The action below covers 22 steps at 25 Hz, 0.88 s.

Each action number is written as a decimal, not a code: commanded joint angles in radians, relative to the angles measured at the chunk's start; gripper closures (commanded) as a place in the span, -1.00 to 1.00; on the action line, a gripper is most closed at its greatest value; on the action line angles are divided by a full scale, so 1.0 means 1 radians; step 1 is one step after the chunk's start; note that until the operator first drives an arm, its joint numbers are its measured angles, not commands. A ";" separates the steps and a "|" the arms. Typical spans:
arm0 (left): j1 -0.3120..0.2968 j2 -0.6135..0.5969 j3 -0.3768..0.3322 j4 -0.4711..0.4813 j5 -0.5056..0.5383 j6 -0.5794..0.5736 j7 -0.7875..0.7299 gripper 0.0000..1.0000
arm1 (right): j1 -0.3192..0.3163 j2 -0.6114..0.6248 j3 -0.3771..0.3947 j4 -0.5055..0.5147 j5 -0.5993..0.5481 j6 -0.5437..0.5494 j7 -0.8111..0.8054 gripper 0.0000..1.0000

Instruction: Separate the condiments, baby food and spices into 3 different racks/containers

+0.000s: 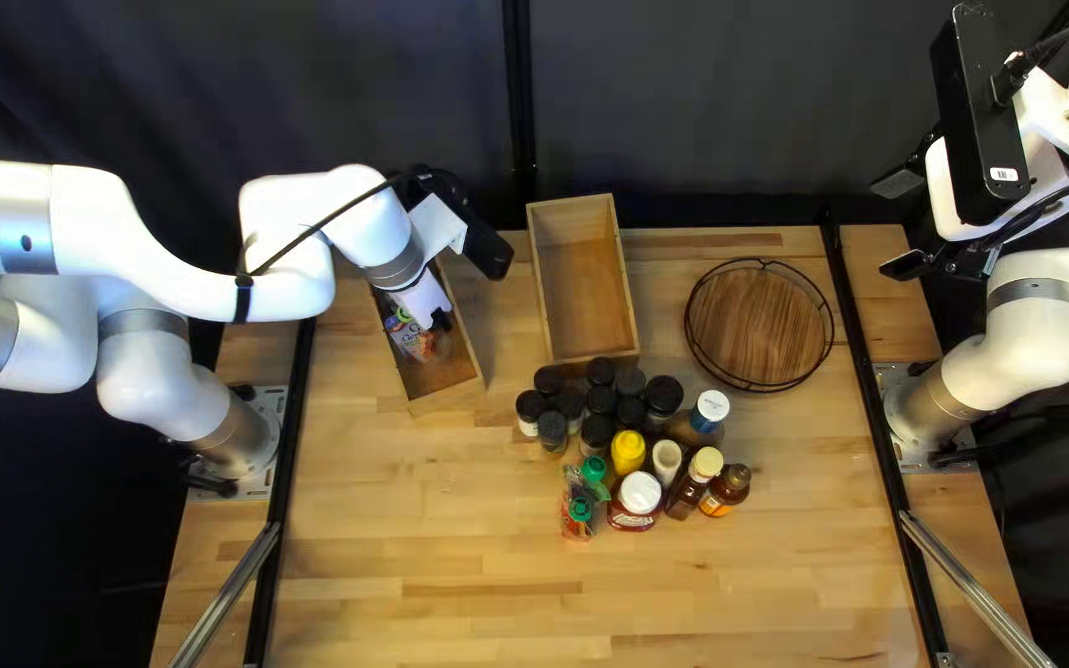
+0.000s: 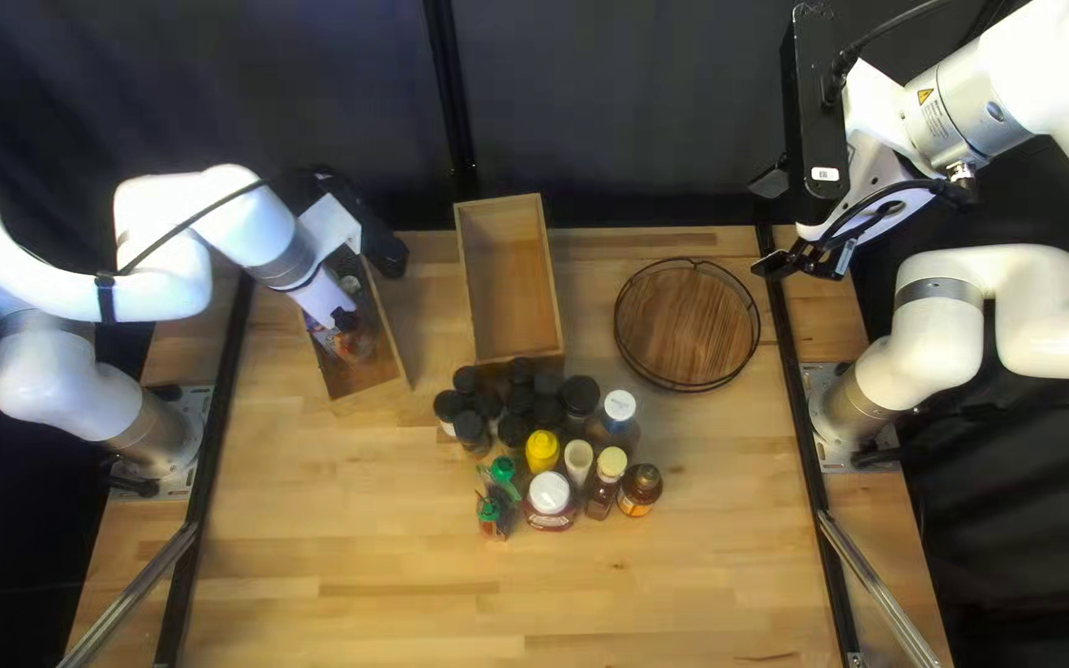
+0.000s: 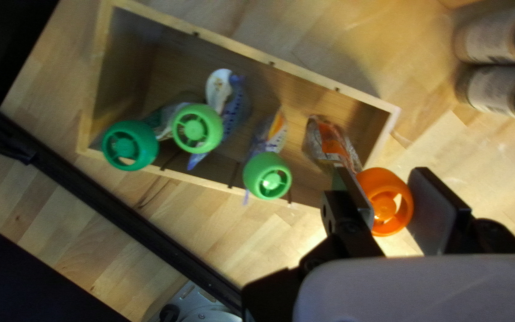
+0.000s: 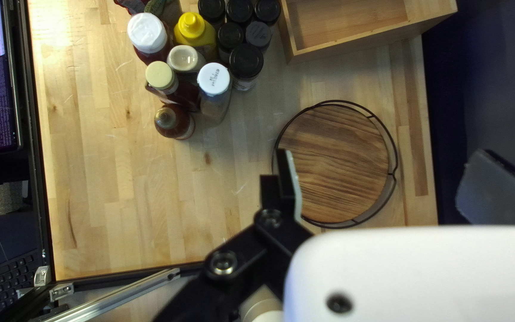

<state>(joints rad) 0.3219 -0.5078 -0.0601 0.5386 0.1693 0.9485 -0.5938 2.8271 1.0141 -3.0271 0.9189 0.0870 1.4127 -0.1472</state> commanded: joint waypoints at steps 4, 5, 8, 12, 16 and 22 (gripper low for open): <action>0.037 0.036 -0.014 -0.028 0.056 -0.062 -0.055 1.00 | 0.000 0.000 0.000 0.000 0.000 0.000 0.000 -1.00; 0.037 0.040 -0.020 -0.028 0.061 -0.066 -0.066 1.00 | 0.000 0.000 0.000 0.000 0.000 0.000 0.000 -1.00; 0.032 0.052 -0.036 -0.013 0.063 -0.055 -0.080 -0.63 | 0.000 0.000 0.000 0.000 0.000 0.000 0.000 -1.00; -0.002 0.029 -0.030 0.004 0.029 -0.020 -0.031 -1.00 | 0.000 0.000 0.000 0.000 0.000 0.000 0.000 -1.00; -0.064 0.036 -0.044 0.081 -0.033 0.061 0.022 -1.00 | 0.000 0.000 0.000 0.000 0.000 0.000 0.000 -1.00; -0.232 0.083 -0.022 0.191 -0.171 0.109 0.327 -1.00 | 0.000 0.000 0.000 0.000 0.000 0.000 0.000 -1.00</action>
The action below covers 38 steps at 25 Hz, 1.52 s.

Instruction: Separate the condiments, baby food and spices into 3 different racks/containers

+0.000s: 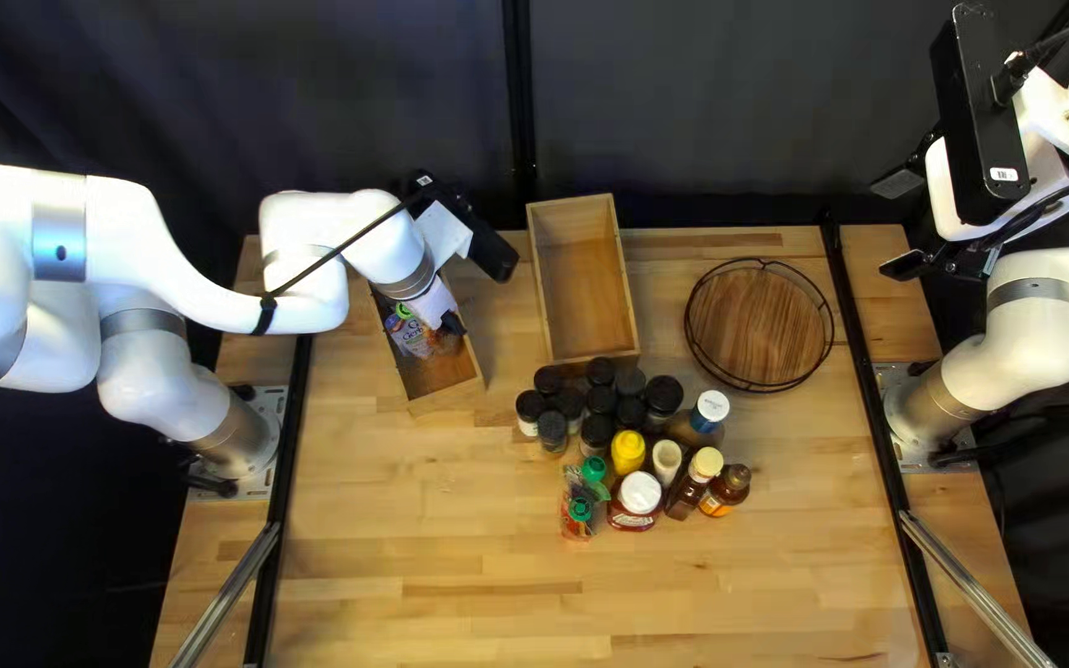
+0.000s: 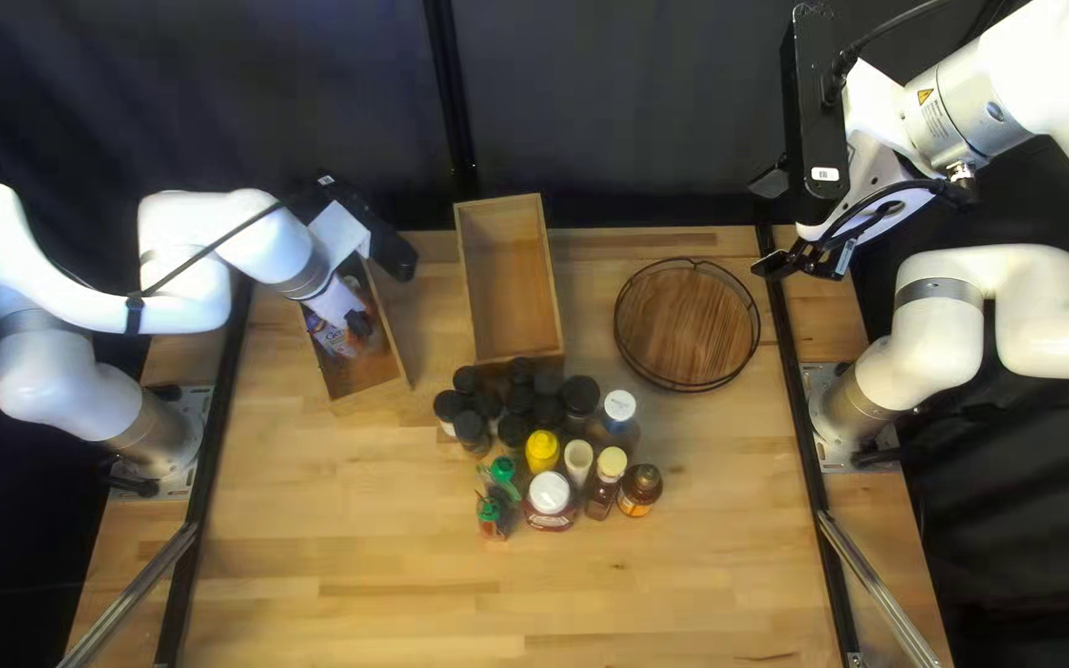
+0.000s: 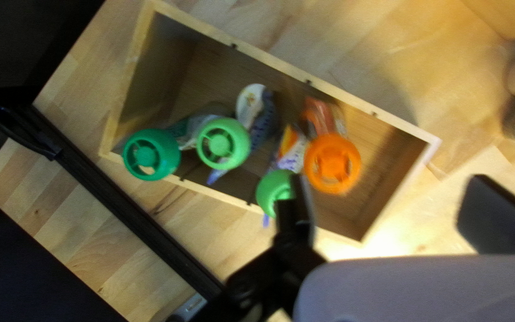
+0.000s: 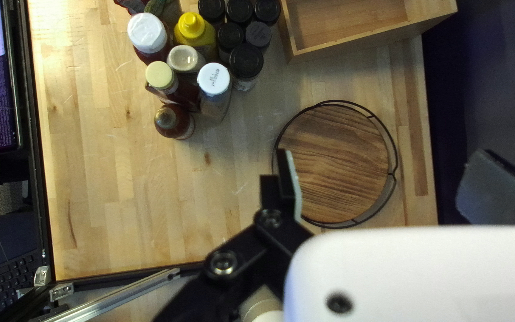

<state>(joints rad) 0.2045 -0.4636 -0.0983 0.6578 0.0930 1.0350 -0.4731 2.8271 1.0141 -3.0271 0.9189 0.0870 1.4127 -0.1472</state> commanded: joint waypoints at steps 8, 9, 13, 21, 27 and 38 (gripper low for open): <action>-0.236 0.278 0.017 0.275 -0.254 -0.049 0.643 -1.00 | 0.000 0.000 0.000 0.000 0.000 0.000 0.000 -1.00; -0.243 0.311 0.018 0.300 -0.276 -0.056 0.693 -1.00 | 0.000 0.000 0.000 0.000 0.000 0.000 0.000 -1.00; -0.246 0.475 0.009 0.430 -0.350 -0.060 0.854 -1.00 | 0.000 0.000 0.000 0.000 0.000 0.000 0.000 -1.00; -0.250 0.668 0.001 0.576 -0.375 -0.077 0.877 -1.00 | 0.000 0.000 0.000 0.000 0.000 0.000 0.000 -1.00; -0.258 0.730 0.018 0.636 -0.372 -0.083 0.755 -1.00 | 0.000 0.000 0.000 0.000 0.000 0.000 0.000 -1.00; -0.291 0.742 0.036 0.623 -0.360 -0.095 0.519 -1.00 | 0.000 0.000 0.000 0.000 0.000 0.000 0.000 -1.00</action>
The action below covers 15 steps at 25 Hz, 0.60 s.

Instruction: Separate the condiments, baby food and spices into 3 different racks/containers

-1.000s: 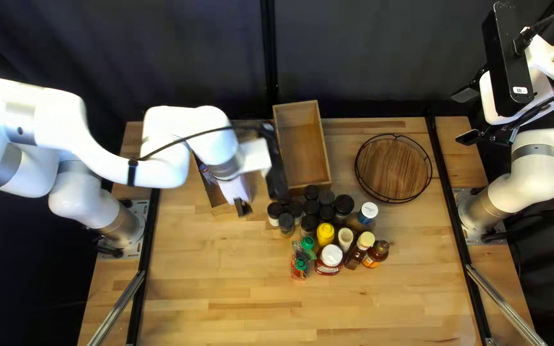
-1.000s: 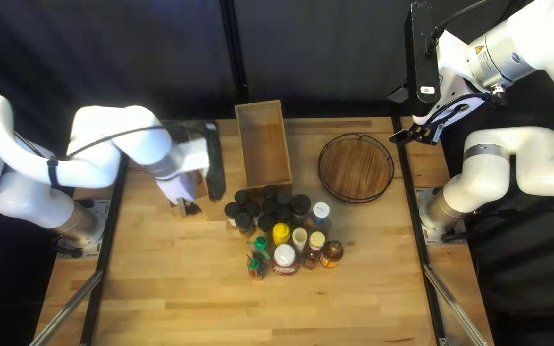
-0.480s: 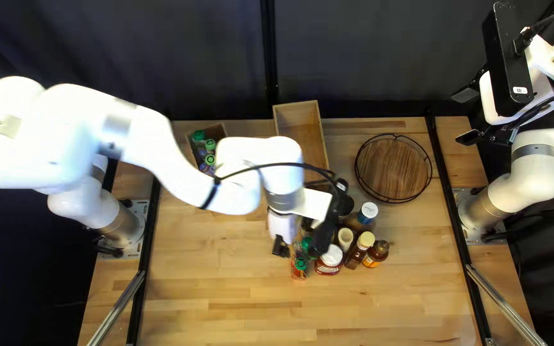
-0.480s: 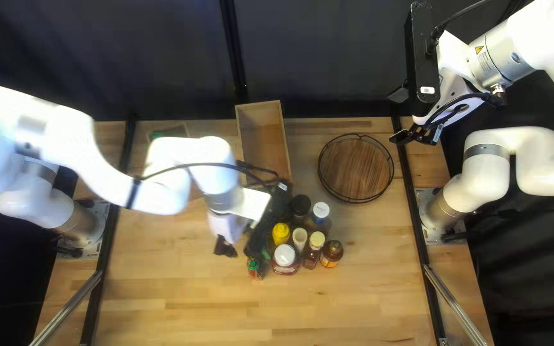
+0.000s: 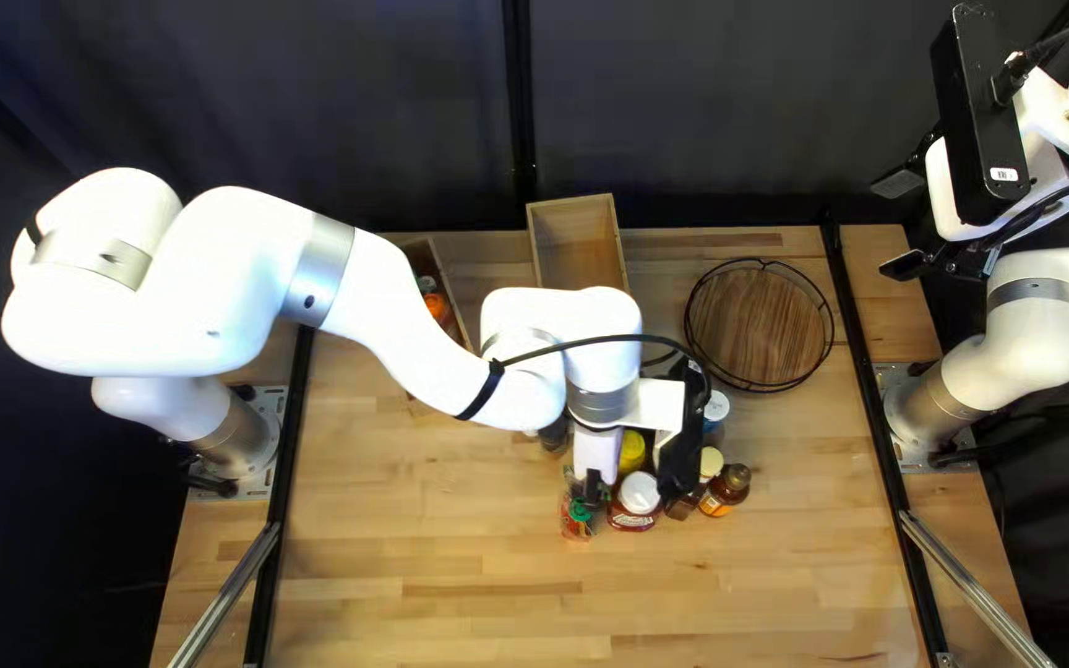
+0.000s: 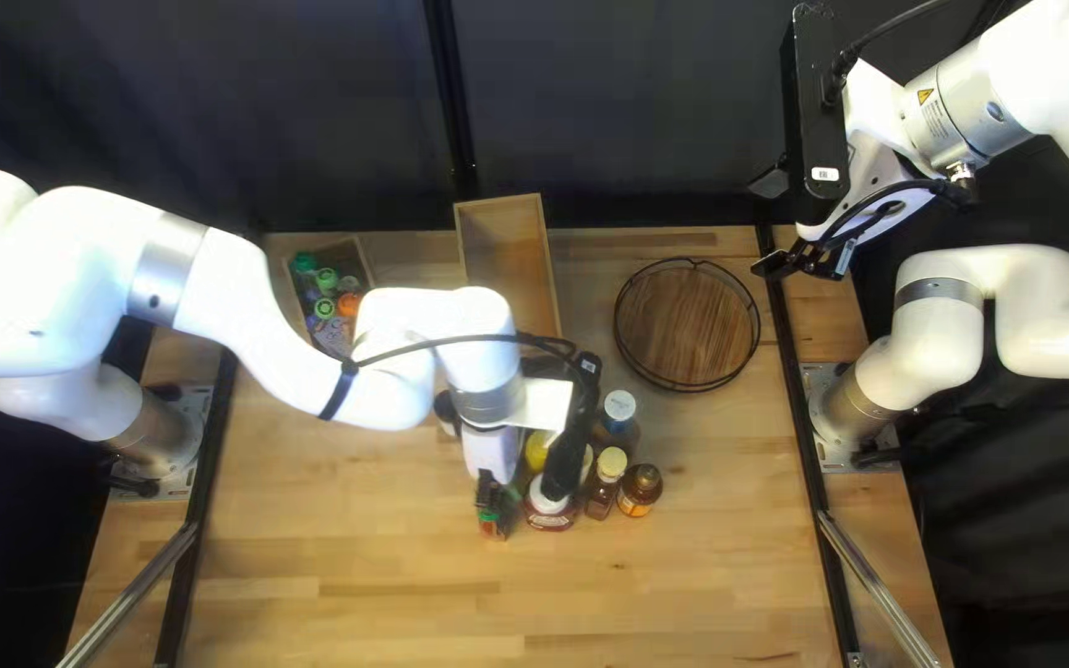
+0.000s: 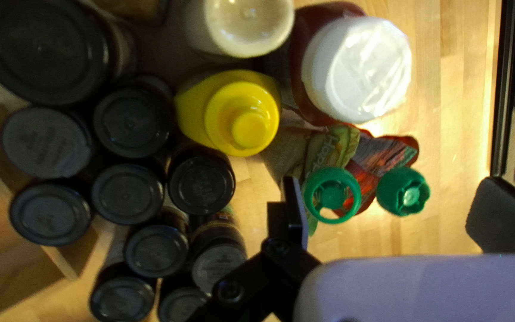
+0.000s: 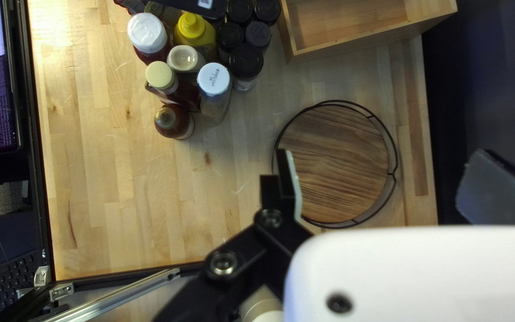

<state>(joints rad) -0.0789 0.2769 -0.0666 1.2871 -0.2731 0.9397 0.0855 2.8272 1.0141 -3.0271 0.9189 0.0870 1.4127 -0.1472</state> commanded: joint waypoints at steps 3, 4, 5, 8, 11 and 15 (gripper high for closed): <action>-0.012 0.018 0.010 0.005 0.020 0.011 -0.070 -1.00 | 0.000 0.000 0.000 0.000 0.000 0.000 0.000 -1.00; -0.013 0.020 0.012 0.007 0.022 0.013 -0.076 -1.00 | 0.000 0.000 0.000 0.000 0.000 0.000 0.000 -1.00; -0.014 0.027 0.015 0.013 0.028 0.019 -0.087 -0.89 | 0.000 0.000 0.000 0.000 0.000 0.000 0.000 -1.00; -0.019 0.034 0.019 0.026 0.038 0.029 -0.115 0.96 | 0.000 0.000 0.000 0.000 0.000 0.000 0.000 -1.00; -0.022 0.035 0.021 0.033 0.045 0.036 -0.133 1.00 | 0.000 0.000 0.000 0.000 0.000 0.000 0.000 -1.00; -0.024 0.028 0.023 0.037 0.051 0.047 -0.143 1.00 | 0.000 0.000 0.000 0.000 0.000 0.000 0.000 -1.00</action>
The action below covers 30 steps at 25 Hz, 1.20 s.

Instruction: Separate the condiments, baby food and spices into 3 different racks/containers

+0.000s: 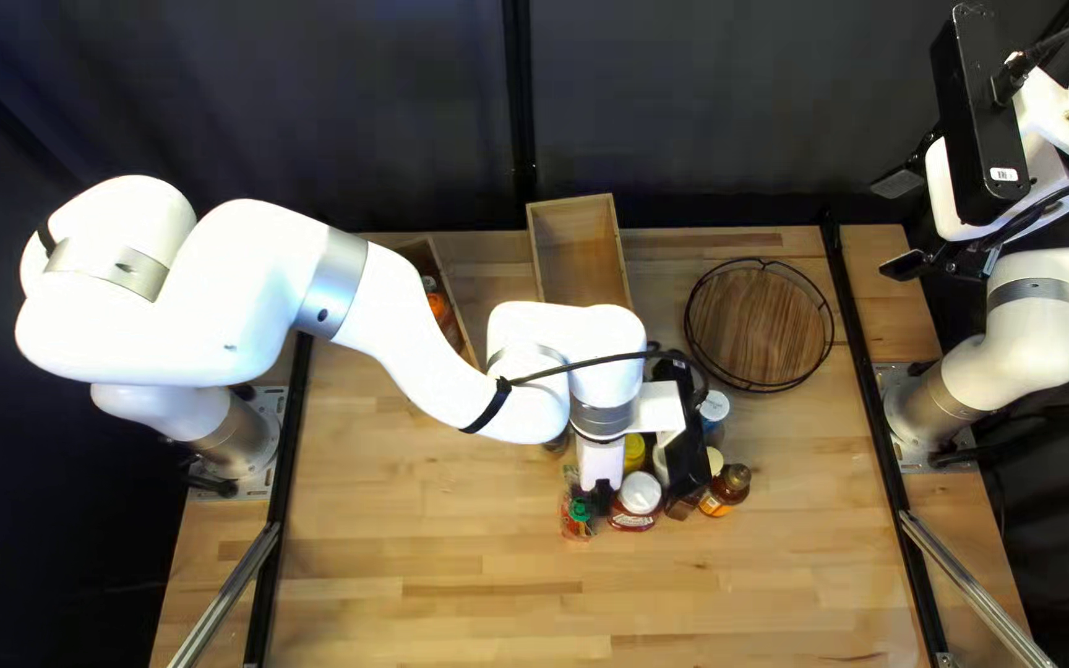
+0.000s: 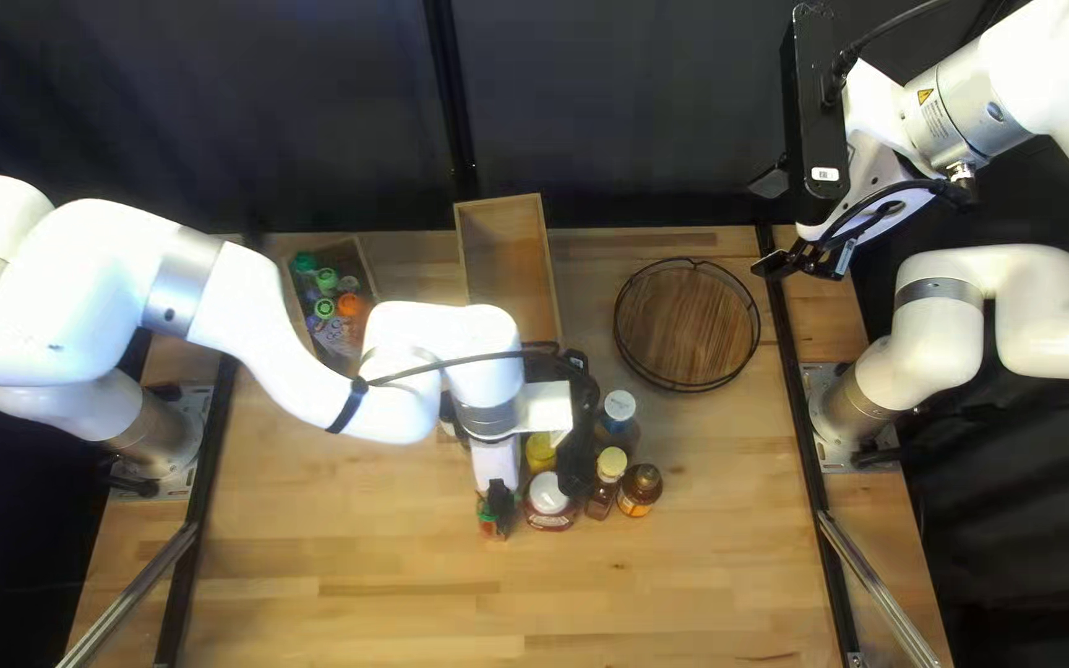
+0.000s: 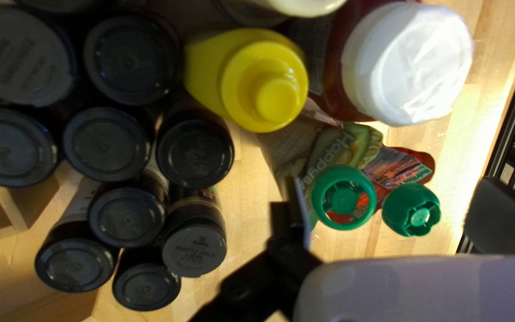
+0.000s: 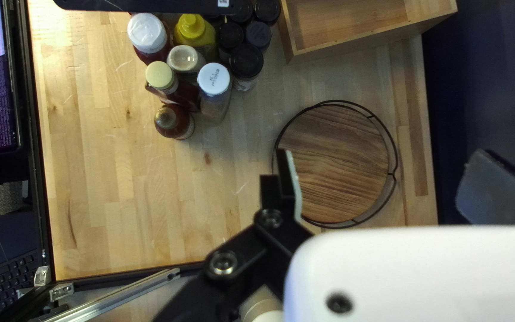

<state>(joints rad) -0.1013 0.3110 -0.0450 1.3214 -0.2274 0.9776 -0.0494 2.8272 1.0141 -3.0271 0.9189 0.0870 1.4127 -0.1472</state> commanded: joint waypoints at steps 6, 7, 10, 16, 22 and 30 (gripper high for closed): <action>-0.006 -0.113 0.006 -0.038 0.038 0.056 -0.031 1.00 | 0.000 0.000 0.000 0.000 0.000 0.000 0.000 -1.00; -0.005 -0.135 0.008 -0.043 0.045 0.071 -0.036 1.00 | 0.000 0.000 0.000 0.000 0.000 0.000 0.000 -1.00; 0.001 -0.218 0.015 -0.057 0.076 0.134 -0.047 1.00 | 0.000 0.000 0.000 0.000 0.000 0.000 0.000 -1.00; 0.032 -0.397 0.042 -0.091 0.142 0.287 -0.053 1.00 | 0.000 0.000 0.000 0.000 0.000 0.000 0.000 -1.00; 0.055 -0.600 0.051 -0.264 0.197 0.319 -0.070 1.00 | 0.000 0.000 0.000 0.000 0.000 0.000 0.000 -1.00; 0.083 -0.842 0.098 -0.530 0.244 0.317 0.017 1.00 | 0.000 0.000 0.000 0.000 0.000 0.000 0.000 -1.00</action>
<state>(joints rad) -0.0250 -0.4839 0.0396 0.8442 0.0001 1.2946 -0.0613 2.8272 1.0141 -3.0272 0.9189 0.0870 1.4127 -0.1472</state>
